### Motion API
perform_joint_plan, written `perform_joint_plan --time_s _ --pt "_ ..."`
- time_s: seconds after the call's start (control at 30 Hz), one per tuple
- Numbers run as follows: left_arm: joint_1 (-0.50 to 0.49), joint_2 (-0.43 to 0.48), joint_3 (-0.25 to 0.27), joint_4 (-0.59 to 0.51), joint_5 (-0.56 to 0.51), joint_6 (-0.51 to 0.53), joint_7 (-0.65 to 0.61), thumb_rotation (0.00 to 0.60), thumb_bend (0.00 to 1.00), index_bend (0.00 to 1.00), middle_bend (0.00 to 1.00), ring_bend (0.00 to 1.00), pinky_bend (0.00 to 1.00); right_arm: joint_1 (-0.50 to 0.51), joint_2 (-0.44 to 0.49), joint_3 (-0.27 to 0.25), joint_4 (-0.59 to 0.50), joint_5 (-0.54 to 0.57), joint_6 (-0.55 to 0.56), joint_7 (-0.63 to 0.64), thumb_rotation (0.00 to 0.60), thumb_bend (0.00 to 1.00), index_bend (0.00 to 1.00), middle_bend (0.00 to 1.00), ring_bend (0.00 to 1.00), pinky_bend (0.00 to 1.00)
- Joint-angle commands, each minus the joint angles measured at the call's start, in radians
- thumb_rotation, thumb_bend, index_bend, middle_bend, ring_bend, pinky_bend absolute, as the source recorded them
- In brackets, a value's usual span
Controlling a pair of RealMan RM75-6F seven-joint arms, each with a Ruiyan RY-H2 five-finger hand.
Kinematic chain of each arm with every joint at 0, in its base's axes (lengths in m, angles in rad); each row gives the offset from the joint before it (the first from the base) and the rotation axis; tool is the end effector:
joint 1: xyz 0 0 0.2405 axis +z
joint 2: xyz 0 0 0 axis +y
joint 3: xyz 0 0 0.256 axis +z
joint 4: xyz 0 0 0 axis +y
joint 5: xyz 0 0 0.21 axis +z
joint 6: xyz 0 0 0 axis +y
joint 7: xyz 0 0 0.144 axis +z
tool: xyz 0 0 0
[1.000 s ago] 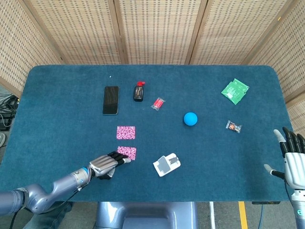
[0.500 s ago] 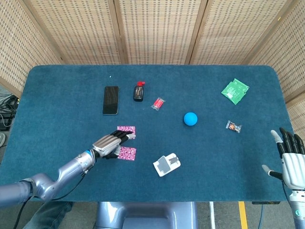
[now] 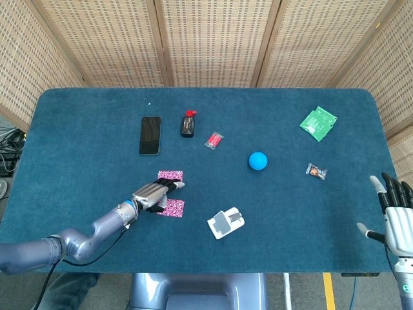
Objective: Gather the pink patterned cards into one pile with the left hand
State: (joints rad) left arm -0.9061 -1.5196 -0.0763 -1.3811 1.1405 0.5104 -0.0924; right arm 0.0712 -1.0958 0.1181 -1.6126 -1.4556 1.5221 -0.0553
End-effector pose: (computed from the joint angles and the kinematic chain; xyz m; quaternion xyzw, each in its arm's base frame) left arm -0.1549 0.3410 -0.0595 -0.7897 -0.5076 -0.2478 0.2394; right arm -0.3126 -0.1902 0.1839 0.5700 -0.3479 0.3876 0.6355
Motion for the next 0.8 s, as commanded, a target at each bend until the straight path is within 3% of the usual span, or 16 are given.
perform_joint_plan --time_s 0.03,0.3,0.4,0.53,0.67,0.7,0.8 --pt "0.005 0.008 0.008 0.000 -0.007 0.000 0.006 0.600 1.00 0.00 0.00 0.00 0.00 0.000 0.001 0.000 -0.001 -0.001 0.000 0.000 0.600 0.00 0.00 0.00 0.00 0.00" --pt "0.027 0.039 0.022 0.019 -0.033 -0.010 -0.015 0.600 1.00 0.00 0.00 0.00 0.00 -0.001 0.002 -0.002 -0.007 -0.005 0.004 -0.002 0.600 0.00 0.00 0.00 0.00 0.00" --pt "0.064 0.079 0.049 0.038 -0.028 0.000 -0.029 0.600 1.00 0.00 0.00 0.00 0.00 -0.003 0.004 -0.001 -0.012 -0.008 0.009 -0.001 0.600 0.00 0.00 0.00 0.00 0.00" --pt "0.111 0.099 0.065 0.072 0.005 0.045 -0.052 0.600 1.00 0.00 0.00 0.00 0.00 -0.004 0.007 -0.002 -0.015 -0.011 0.011 0.002 0.600 0.00 0.00 0.00 0.00 0.00" --pt "0.156 0.106 0.039 0.088 0.072 0.141 -0.124 0.600 0.99 0.00 0.00 0.00 0.00 -0.004 0.009 -0.002 -0.018 -0.014 0.013 0.005 0.600 0.00 0.00 0.00 0.00 0.00" --pt "0.165 0.108 0.030 0.094 0.102 0.177 -0.145 0.600 0.94 0.00 0.00 0.00 0.00 -0.004 0.009 -0.002 -0.019 -0.015 0.014 0.005 0.600 0.00 0.00 0.00 0.00 0.00" --pt "0.168 0.104 0.005 0.109 0.155 0.249 -0.157 0.600 0.51 0.01 0.00 0.00 0.00 -0.003 0.010 -0.003 -0.022 -0.019 0.013 0.005 0.600 0.00 0.00 0.00 0.00 0.00"
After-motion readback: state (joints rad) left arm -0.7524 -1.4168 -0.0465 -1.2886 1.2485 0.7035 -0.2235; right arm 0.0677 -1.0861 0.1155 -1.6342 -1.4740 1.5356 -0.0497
